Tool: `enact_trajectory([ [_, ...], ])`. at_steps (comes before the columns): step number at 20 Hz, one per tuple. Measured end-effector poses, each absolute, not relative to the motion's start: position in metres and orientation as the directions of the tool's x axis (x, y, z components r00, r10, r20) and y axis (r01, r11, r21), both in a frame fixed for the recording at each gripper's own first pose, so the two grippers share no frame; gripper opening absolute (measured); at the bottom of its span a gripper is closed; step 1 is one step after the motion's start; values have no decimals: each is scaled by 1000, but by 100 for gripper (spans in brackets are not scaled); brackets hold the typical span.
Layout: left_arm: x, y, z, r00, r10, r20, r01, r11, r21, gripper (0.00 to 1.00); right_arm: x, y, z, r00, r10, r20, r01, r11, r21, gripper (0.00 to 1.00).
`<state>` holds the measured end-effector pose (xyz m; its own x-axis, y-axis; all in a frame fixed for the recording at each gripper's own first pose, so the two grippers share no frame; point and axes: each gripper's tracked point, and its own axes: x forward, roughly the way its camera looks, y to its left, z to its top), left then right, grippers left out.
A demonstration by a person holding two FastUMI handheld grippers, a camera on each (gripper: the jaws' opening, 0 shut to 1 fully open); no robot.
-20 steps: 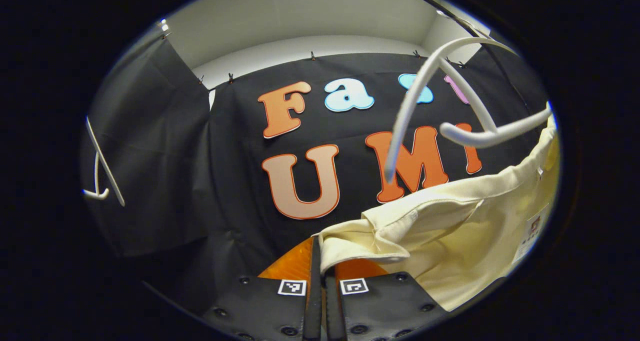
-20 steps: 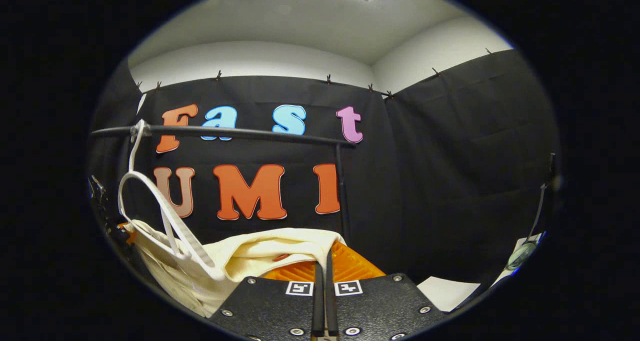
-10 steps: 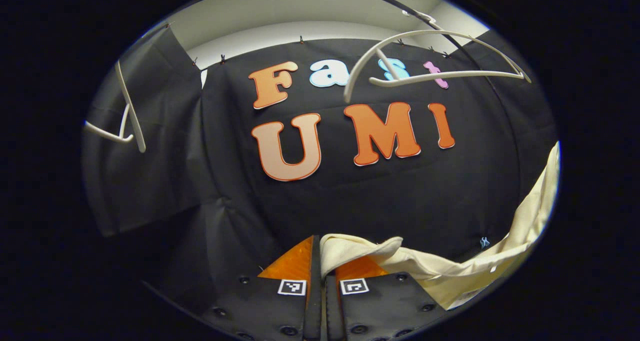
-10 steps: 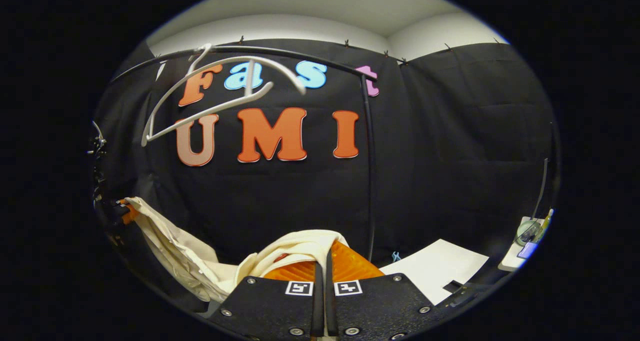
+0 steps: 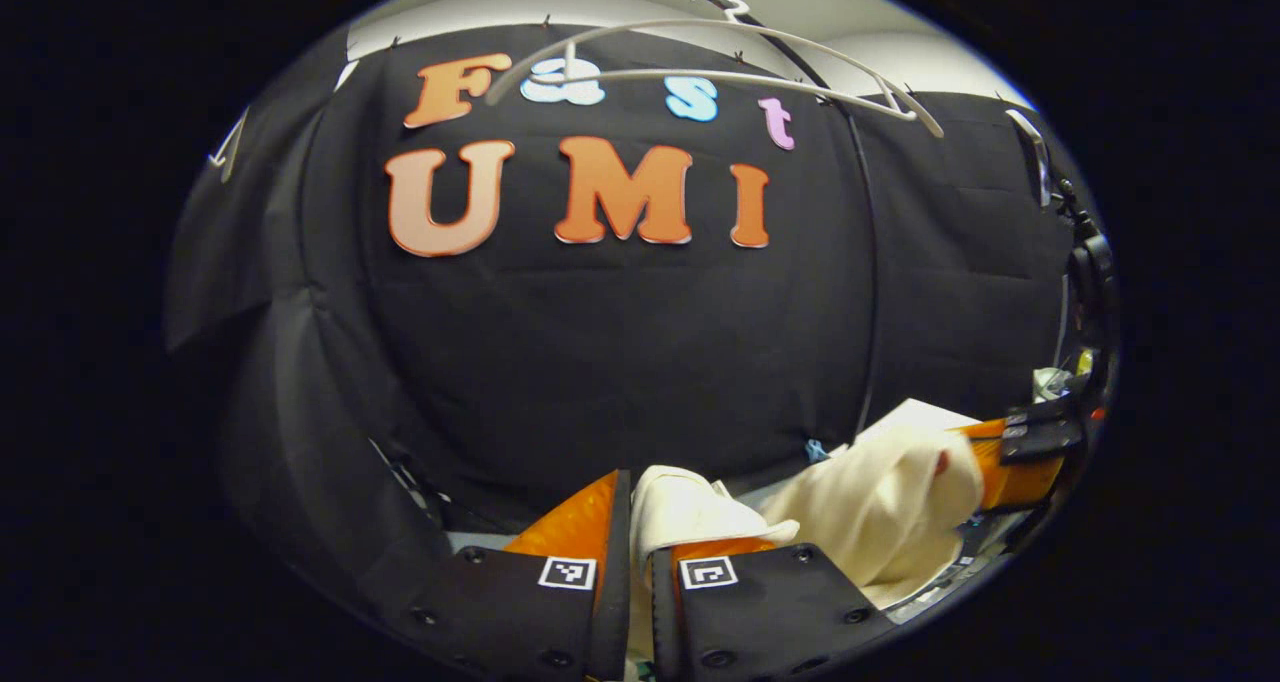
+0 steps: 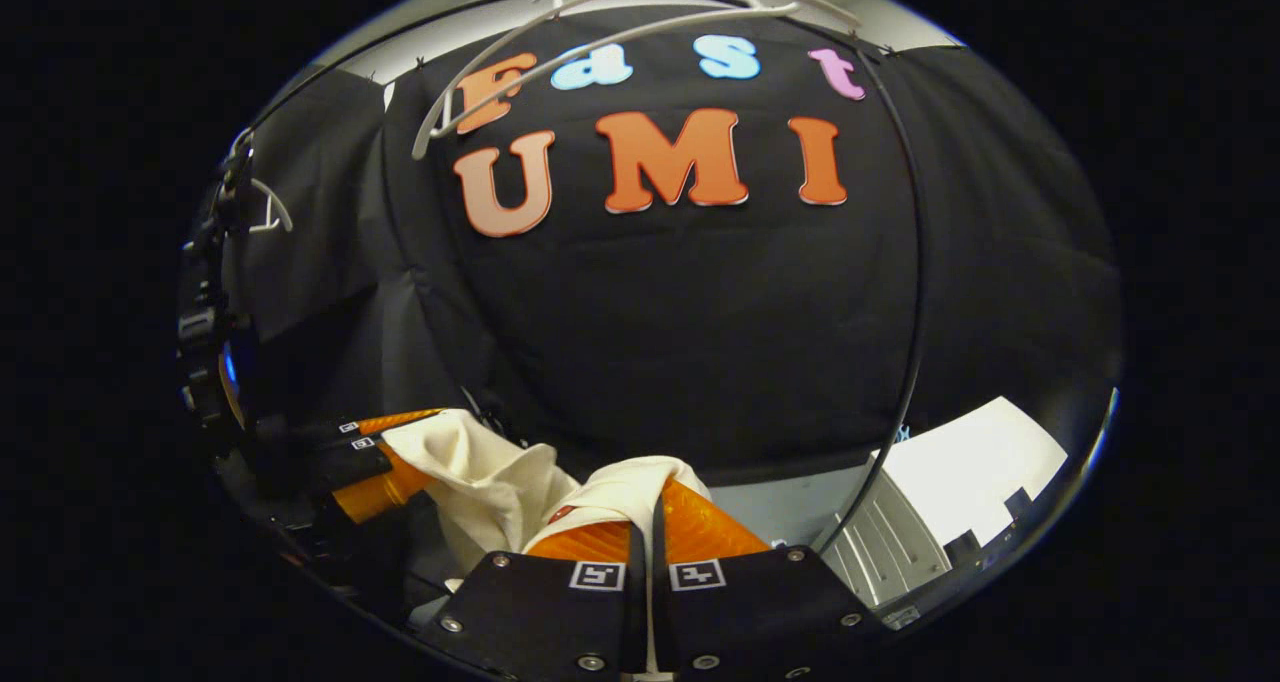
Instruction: Grasp the clothes on the hanger with both hands and then place them into the laundry hamper below.
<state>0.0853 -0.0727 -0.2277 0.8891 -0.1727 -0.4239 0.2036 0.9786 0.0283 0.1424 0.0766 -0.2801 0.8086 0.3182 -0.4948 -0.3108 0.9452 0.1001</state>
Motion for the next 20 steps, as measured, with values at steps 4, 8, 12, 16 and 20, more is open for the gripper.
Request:
enact_trajectory([
  [4,60,-73,-291,798,-166,-580,202,979,-2,17,124,79,-349,736,279,-618,-297,952,76,2],
  [8,41,-57,-323,711,-162,-684,129,987,-100,17,111,78,-368,698,250,-671,-267,960,80,10],
  [12,23,-37,-343,658,-147,-739,73,989,-132,32,91,86,-396,642,279,-714,-276,953,124,21],
  [16,-8,-35,-367,565,-183,-805,74,982,-171,80,77,83,-413,608,259,-751,-236,962,140,72],
  [20,-23,-25,-374,556,-142,-819,81,990,-116,94,57,82,-423,580,253,-774,-219,964,151,94],
])
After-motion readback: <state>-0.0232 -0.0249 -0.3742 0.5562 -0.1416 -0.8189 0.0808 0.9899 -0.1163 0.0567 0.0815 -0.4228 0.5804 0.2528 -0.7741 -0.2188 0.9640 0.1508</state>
